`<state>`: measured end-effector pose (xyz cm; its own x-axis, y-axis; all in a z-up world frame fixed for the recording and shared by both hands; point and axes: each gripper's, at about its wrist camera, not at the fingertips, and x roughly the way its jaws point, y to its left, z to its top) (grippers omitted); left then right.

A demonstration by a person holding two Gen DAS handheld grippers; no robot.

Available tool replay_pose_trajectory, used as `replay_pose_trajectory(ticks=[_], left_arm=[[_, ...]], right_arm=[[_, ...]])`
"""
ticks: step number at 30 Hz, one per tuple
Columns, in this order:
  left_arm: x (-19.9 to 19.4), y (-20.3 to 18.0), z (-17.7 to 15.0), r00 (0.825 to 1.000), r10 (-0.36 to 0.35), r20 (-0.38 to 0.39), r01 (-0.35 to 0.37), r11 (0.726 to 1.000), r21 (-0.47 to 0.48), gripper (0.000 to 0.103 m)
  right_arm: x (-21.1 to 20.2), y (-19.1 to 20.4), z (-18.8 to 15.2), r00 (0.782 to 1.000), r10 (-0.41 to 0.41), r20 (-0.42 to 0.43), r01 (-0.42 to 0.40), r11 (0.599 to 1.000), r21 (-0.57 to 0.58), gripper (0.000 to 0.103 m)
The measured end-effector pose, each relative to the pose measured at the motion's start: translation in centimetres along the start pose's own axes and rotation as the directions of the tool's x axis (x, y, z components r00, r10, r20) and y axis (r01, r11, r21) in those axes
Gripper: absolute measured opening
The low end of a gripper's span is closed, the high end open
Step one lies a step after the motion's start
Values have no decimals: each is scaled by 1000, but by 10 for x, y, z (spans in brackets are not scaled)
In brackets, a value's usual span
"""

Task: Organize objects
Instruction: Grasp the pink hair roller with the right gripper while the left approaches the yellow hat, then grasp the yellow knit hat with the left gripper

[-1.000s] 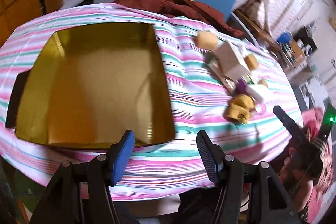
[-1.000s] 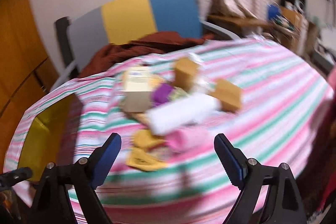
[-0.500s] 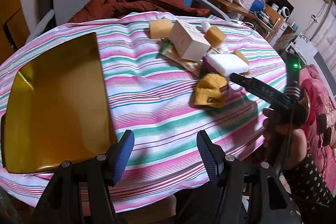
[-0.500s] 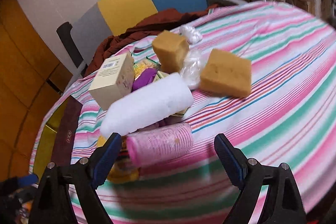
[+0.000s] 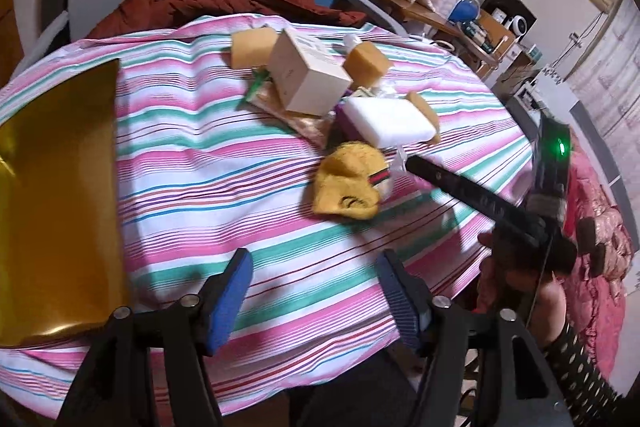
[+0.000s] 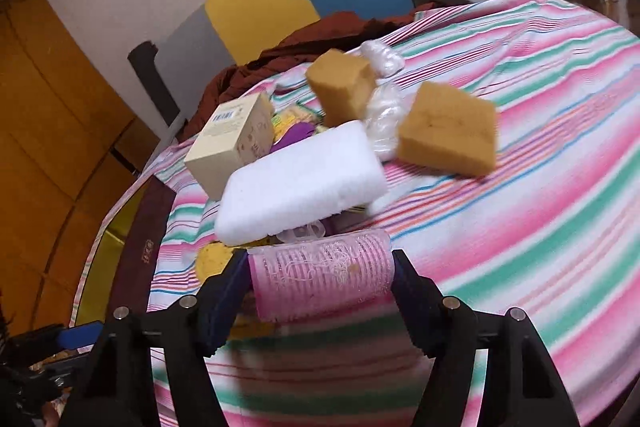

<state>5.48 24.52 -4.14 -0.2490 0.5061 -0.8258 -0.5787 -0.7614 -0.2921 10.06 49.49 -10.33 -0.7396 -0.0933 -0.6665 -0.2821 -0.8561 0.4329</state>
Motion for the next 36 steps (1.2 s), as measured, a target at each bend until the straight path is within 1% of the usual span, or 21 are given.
replay_pose_trajectory(ticks=[1,2,3,4,7,9,11,13,15,17,19,20,21,22,23,24,25,28,31,33,36], left_arm=[[4,-2,2,1000,-13,8,13,1000,-5,82],[8,-5,5,999,-27,21,27,1000,-9,86],[14,-8,8,999,-39,29,39,999,-8,88],[21,-11,11,999,-38,25,38,999,-7,88],[49,-18,21,1000,-6,-28,6,1000,18,88],[65,-24,28,999,15,-37,-14,999,36,87],[79,-30,35,998,59,-29,-57,997,53,85],[91,-36,42,997,74,-33,-71,995,72,75],[97,-38,45,997,72,-28,-70,994,83,72],[101,-45,47,996,87,-11,-85,988,126,71],[110,-52,46,989,147,-16,-141,971,195,71],[113,-54,44,988,156,-18,-148,965,215,71],[114,-54,42,989,147,-20,-138,964,226,63],[114,-53,41,994,109,-26,-101,969,226,50],[112,-51,41,997,73,-25,-66,975,214,48],[108,-47,40,999,49,-20,-44,980,195,39],[106,-44,41,999,26,-20,-22,983,181,34],[95,-31,37,1000,-2,-10,4,988,155,29],[79,-13,30,1000,-19,5,18,992,125,28],[74,-12,22,1000,-14,11,13,993,117,28],[58,3,9,1000,1,23,-3,995,101,28]], right_arm=[[-3,-2,-1,1000,-19,1,19,1000,-3,70],[-8,-4,-4,999,-44,5,44,999,-11,70],[-12,-6,-5,998,-67,9,67,998,-20,70],[-16,-8,-7,996,-91,14,91,995,-30,70],[-26,-18,-14,988,-156,13,156,987,-34,70],[-30,-25,-17,988,-156,11,156,988,-11,70],[-32,-31,-22,988,-155,11,155,988,7,70],[-33,-35,-26,989,-146,10,146,989,22,70],[-33,-32,-28,989,-149,10,149,989,22,70],[-32,-31,-29,989,-150,12,150,988,19,70],[-30,-29,-29,989,-149,13,149,989,22,70],[-29,-30,-30,989,-148,7,148,989,25,70],[-28,-30,-31,989,-149,5,149,988,27,70],[-28,-29,-32,988,-153,10,153,988,22,70],[-29,-28,-32,988,-156,9,155,988,18,70],[-30,-26,-32,988,-156,9,156,988,16,69],[-31,-26,-33,988,-153,10,153,988,18,69],[-35,-21,-35,989,-145,8,144,989,13,69],[-38,-13,-38,990,-143,5,143,990,-9,69],[-39,-6,-39,991,-136,3,136,990,-23,69],[-40,10,-40,993,-119,-2,119,992,-47,69]])
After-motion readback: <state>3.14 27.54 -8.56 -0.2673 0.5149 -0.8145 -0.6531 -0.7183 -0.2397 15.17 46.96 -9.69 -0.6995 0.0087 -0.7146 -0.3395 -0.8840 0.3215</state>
